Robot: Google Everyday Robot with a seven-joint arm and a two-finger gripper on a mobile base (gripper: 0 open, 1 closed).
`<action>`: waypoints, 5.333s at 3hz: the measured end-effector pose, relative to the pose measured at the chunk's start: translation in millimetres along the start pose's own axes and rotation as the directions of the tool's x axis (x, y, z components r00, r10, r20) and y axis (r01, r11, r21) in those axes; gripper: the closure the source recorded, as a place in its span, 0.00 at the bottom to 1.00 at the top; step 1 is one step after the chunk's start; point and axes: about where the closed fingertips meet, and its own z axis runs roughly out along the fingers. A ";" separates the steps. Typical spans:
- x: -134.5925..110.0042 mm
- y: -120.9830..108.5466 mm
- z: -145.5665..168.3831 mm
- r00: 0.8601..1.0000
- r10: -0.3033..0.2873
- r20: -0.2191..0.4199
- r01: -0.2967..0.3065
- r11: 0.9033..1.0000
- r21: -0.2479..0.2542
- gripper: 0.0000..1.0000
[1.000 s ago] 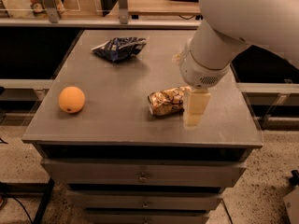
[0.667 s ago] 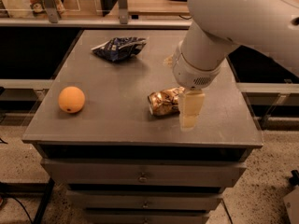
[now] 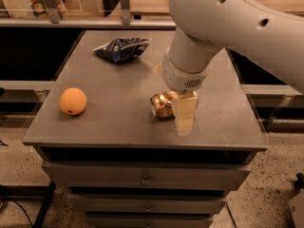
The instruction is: Place orange can upright
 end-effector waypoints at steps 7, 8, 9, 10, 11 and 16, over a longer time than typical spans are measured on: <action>8.6 -17.3 35.2 0.988 0.141 -0.068 -0.150 0.978 -0.143 0.60; 8.0 -17.5 35.4 0.988 0.140 -0.068 -0.148 0.979 -0.141 0.79; 7.6 -17.6 35.7 0.988 0.139 -0.068 -0.147 0.979 -0.139 0.99; 8.7 -17.4 35.7 0.986 0.150 -0.071 -0.159 0.978 -0.137 1.00; 20.9 -18.1 16.0 0.975 0.191 -0.111 -0.203 0.974 -0.102 1.00; 40.1 -21.3 -18.9 0.951 0.192 0.244 -0.191 0.981 -0.026 1.00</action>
Offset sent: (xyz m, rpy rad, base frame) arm 0.0158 0.0138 -0.0277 -0.0728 0.1226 -0.0147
